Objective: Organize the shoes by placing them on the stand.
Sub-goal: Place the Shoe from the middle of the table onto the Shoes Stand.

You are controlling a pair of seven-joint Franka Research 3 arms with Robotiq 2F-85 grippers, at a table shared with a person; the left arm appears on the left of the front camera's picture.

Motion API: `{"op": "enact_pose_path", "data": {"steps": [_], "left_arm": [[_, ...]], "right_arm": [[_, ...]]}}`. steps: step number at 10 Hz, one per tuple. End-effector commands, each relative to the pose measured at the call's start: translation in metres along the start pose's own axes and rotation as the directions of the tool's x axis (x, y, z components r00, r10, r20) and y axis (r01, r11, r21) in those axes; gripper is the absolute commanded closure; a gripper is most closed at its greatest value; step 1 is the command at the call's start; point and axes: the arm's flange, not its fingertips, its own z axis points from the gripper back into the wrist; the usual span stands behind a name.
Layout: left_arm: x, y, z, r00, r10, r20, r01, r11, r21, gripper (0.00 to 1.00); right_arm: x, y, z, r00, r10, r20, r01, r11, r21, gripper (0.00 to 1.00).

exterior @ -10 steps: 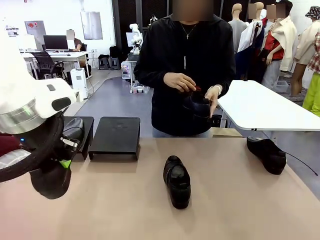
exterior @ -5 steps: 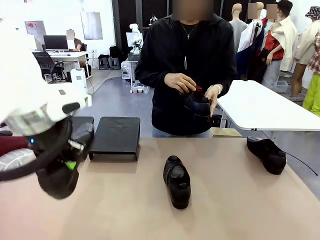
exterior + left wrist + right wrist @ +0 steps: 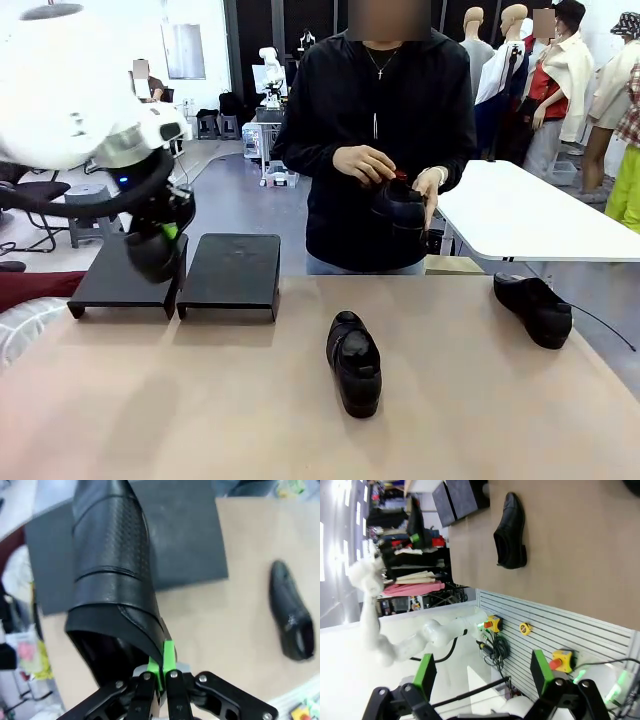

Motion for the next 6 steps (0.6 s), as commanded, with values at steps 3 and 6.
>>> {"op": "enact_pose_path", "data": {"steps": [3, 6], "left_arm": [[0.048, -0.025, -0.063, 0.999, 0.047, -0.015, -0.045, 0.995, 0.087, 1.00], [0.047, -0.045, -0.118, 0.989, 0.142, 0.041, -0.146, 0.976, 0.162, 1.00]], "right_arm": [[0.000, 0.006, 0.002, 1.000, -0.013, -0.001, 0.013, 1.000, 0.016, 0.00], [0.000, 0.006, 0.002, 1.000, -0.013, -0.001, 0.013, 1.000, 0.016, 0.00]]}}
